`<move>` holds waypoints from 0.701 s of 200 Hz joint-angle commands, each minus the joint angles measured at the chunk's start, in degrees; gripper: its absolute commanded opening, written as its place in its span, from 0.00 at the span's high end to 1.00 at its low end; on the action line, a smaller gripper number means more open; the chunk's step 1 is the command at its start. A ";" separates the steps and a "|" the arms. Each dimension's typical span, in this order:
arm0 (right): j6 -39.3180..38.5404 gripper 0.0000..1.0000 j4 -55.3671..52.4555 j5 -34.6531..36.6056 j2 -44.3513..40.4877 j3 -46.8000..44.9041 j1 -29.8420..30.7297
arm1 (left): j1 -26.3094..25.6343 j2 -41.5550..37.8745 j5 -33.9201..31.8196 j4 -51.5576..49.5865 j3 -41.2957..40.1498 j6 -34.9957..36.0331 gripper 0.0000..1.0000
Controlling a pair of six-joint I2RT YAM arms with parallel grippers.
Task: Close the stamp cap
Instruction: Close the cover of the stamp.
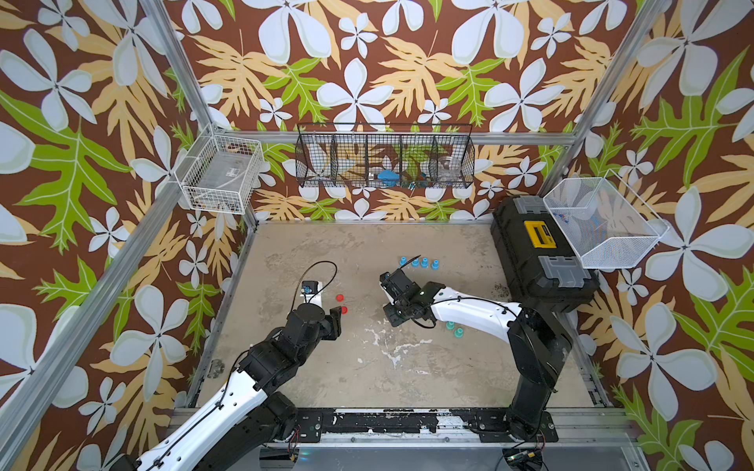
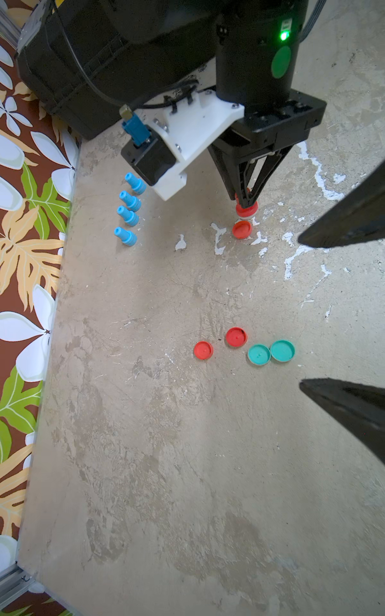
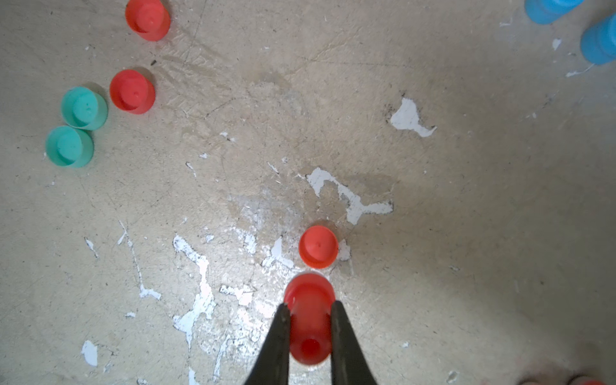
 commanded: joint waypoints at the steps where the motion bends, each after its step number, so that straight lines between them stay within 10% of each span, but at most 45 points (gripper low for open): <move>1: 0.09 0.90 1.32 0.41 1.00 0.81 0.08 | 0.02 -0.06 -0.27 -0.23 -0.01 -0.03 0.36; 140: -0.90 0.90 0.74 3.10 5.93 4.46 -0.32 | 0.15 -0.21 -0.45 -0.32 -0.01 -0.04 0.36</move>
